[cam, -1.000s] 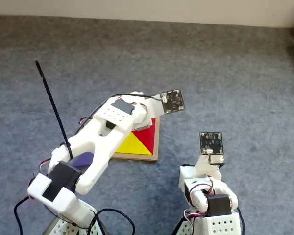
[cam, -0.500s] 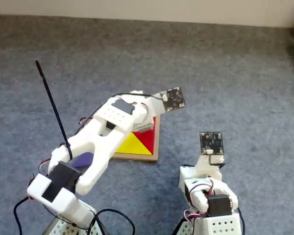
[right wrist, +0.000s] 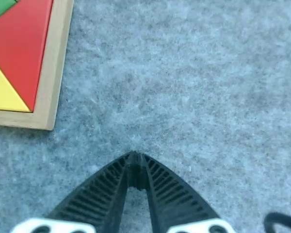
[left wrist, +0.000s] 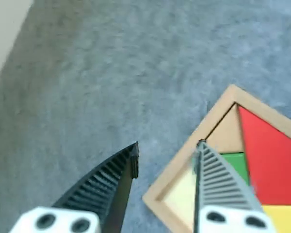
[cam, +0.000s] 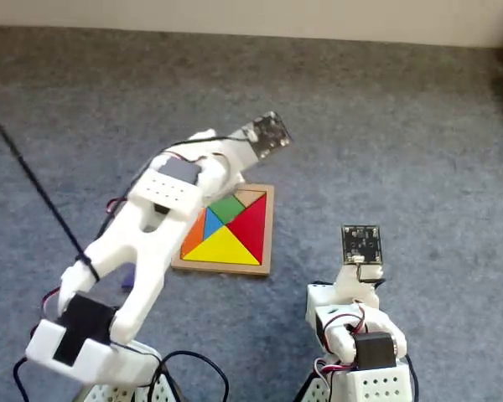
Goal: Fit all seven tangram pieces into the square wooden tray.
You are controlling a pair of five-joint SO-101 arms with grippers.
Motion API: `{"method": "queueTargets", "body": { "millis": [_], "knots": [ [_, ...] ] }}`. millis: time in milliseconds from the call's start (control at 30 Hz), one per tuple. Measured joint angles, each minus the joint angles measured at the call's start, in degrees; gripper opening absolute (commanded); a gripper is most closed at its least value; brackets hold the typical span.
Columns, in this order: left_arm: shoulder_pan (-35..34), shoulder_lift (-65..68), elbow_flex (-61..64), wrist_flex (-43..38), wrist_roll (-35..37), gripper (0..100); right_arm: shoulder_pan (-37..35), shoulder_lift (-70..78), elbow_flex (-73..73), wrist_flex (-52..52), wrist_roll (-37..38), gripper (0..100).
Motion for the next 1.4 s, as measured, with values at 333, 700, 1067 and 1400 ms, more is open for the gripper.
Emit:
{"method": "queueTargets", "body": {
  "millis": [333, 700, 1067, 1400],
  "knots": [
    [-10.9, -3.4, 0.0, 19.5, 3.3, 18, 0.0, 0.0, 0.0, 0.0, 0.0, 1.2],
    [-21.4, -3.5, 0.0, 35.0, 3.4, 27, 0.0, 0.0, 0.0, 0.0, 0.0, 1.2],
    [-21.4, -3.7, 11.6, 36.0, 0.6, 27, 0.0, 0.0, 0.0, 0.0, 0.0, 1.2],
    [-19.1, -3.7, 14.1, 35.8, 0.7, 27, 0.0, 0.0, 0.0, 0.0, 0.0, 1.2]
  ]
}}
